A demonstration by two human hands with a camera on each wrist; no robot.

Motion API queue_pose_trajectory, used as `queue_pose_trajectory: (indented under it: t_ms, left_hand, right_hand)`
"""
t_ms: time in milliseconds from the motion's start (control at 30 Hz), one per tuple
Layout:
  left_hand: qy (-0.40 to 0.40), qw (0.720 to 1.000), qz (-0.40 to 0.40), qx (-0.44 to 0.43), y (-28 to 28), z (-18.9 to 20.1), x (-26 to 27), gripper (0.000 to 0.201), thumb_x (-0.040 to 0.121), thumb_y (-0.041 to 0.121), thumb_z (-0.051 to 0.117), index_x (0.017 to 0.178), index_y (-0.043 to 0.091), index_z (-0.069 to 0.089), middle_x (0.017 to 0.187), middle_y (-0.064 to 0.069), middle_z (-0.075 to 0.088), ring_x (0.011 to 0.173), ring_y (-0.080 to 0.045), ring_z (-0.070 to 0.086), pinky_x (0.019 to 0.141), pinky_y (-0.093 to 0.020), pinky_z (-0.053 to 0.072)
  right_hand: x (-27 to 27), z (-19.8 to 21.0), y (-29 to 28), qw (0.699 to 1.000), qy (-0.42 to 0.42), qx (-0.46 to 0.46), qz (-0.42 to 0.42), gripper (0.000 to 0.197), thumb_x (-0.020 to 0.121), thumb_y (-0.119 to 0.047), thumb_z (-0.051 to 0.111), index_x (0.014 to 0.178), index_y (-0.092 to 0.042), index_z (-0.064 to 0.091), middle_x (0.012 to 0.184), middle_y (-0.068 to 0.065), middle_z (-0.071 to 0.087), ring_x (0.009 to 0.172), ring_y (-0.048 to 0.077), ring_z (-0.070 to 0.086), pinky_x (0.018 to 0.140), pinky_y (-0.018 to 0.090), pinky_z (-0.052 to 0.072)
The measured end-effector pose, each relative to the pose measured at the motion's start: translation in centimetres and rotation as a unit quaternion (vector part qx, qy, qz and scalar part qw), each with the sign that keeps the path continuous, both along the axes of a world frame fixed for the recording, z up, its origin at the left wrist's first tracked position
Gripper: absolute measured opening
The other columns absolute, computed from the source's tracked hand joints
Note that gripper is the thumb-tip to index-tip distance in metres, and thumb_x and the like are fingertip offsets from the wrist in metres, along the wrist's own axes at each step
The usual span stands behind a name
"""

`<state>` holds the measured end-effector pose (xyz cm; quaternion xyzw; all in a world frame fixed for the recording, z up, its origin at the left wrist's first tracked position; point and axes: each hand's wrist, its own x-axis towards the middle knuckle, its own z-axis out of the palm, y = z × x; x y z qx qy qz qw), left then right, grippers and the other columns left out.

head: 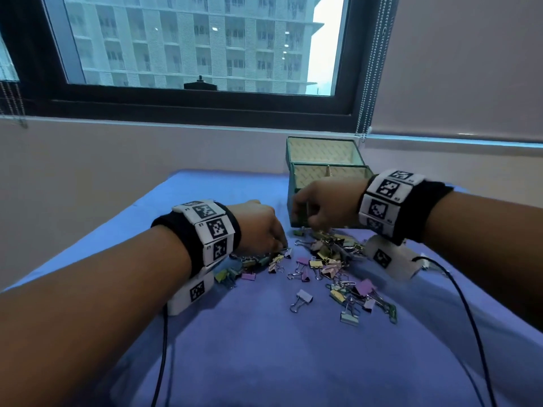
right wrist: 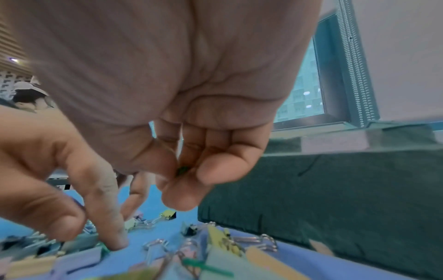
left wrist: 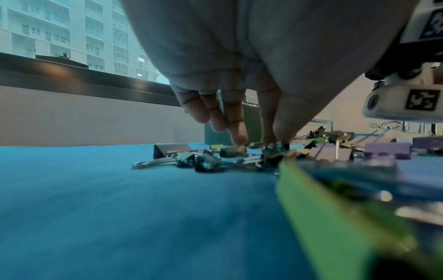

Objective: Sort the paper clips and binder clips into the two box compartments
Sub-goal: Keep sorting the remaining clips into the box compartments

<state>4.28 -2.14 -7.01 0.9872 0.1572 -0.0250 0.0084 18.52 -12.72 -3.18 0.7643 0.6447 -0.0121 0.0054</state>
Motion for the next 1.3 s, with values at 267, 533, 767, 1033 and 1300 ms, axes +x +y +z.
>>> queue_pose_trajectory:
  t_ms: [267,533,767,1033,1300]
  left_hand:
    - [-0.02,0.999,-0.028,-0.022,0.1,-0.2,0.0,0.017,0.081,0.036,0.065,0.095,0.041,0.073,0.101,0.013,0.06,0.104,-0.012,0.049,0.091,-0.039,0.05]
    - [-0.038,0.999,-0.016,-0.035,0.1,-0.4,0.1,0.011,0.083,0.036,0.065,0.083,0.029,0.073,0.102,0.011,0.062,0.103,-0.014,0.055,0.092,-0.038,0.05]
    - [-0.032,0.998,-0.028,-0.038,-0.2,-0.4,-0.1,0.008,0.08,0.035,0.067,0.073,0.033,0.067,0.096,0.014,0.06,0.096,-0.012,0.058,0.087,-0.036,0.052]
    - [-0.119,0.993,0.02,-0.013,-0.2,0.4,-0.3,0.014,0.08,0.021,0.06,0.071,0.029,0.051,0.074,0.012,0.058,0.071,-0.01,0.055,0.061,-0.025,0.045]
    - [-0.098,0.994,0.03,-0.037,0.0,0.5,-0.2,0.034,0.093,0.014,0.045,0.109,0.04,0.059,0.086,0.012,0.055,0.079,-0.011,0.054,0.074,-0.028,0.044]
  right_hand:
    - [0.4,-0.9,-2.0,0.992,-0.03,-0.114,-0.035,0.024,0.093,-0.036,0.054,0.094,-0.014,0.064,0.079,-0.004,0.057,0.072,0.015,0.052,0.059,0.027,0.039]
    - [0.4,-0.9,-2.5,0.994,-0.098,-0.045,0.031,0.009,0.087,-0.026,0.064,0.095,-0.029,0.067,0.072,-0.016,0.05,0.069,0.008,0.051,0.057,0.023,0.038]
    - [-0.5,-1.5,-2.6,0.989,-0.133,-0.055,0.027,0.014,0.082,-0.029,0.066,0.096,-0.031,0.068,0.075,-0.013,0.051,0.071,0.012,0.054,0.053,0.021,0.037]
    - [-1.0,-1.6,-2.4,0.992,-0.049,-0.104,0.049,0.03,0.077,-0.014,0.066,0.097,-0.035,0.073,0.106,-0.015,0.067,0.092,0.015,0.065,0.082,0.033,0.056]
    - [-0.1,-2.5,-1.6,0.987,-0.064,-0.142,0.049,0.011,0.088,-0.032,0.065,0.093,-0.022,0.063,0.083,-0.008,0.06,0.076,0.012,0.055,0.066,0.023,0.039]
